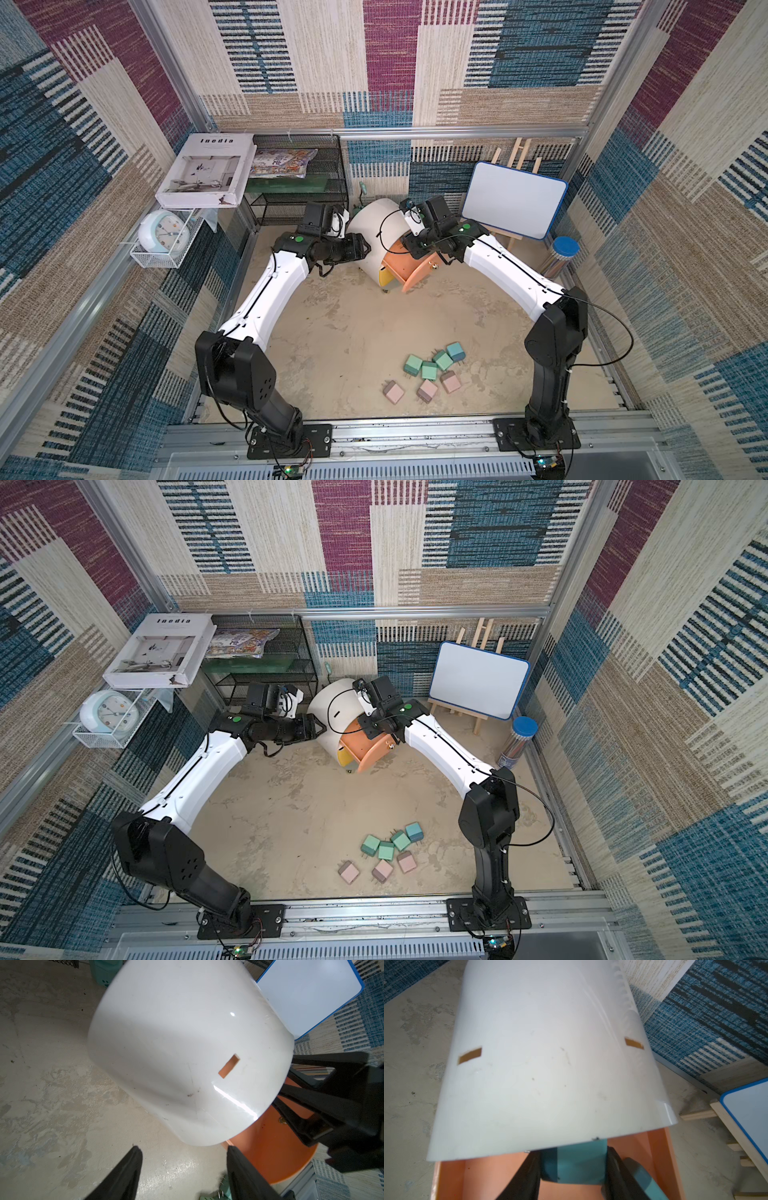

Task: Place the plugs into the drawer by color
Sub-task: Place the plug in the drawer.

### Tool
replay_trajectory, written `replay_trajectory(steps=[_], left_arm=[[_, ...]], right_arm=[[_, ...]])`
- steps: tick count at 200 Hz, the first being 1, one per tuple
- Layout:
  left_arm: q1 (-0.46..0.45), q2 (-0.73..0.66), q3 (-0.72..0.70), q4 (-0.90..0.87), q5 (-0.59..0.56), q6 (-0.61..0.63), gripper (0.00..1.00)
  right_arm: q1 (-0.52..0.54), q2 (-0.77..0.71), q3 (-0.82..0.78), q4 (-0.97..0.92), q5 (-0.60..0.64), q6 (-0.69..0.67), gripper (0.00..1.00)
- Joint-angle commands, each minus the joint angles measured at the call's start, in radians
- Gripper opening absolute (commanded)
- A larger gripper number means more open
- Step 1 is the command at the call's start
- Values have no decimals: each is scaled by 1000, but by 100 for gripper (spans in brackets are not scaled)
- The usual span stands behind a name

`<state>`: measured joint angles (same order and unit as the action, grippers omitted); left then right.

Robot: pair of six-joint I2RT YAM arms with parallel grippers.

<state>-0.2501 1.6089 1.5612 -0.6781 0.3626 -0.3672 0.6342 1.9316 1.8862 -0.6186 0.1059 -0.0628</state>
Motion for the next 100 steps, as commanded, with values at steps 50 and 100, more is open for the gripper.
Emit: replay_trajectory(steps=[50, 100], left_arm=[[-5, -13, -4, 11, 1, -1, 69], [-7, -12, -6, 12, -1, 0, 69]], right_arm=[[-3, 18, -13, 88, -21, -7, 43], [-7, 30, -16, 105, -23, -11, 47]])
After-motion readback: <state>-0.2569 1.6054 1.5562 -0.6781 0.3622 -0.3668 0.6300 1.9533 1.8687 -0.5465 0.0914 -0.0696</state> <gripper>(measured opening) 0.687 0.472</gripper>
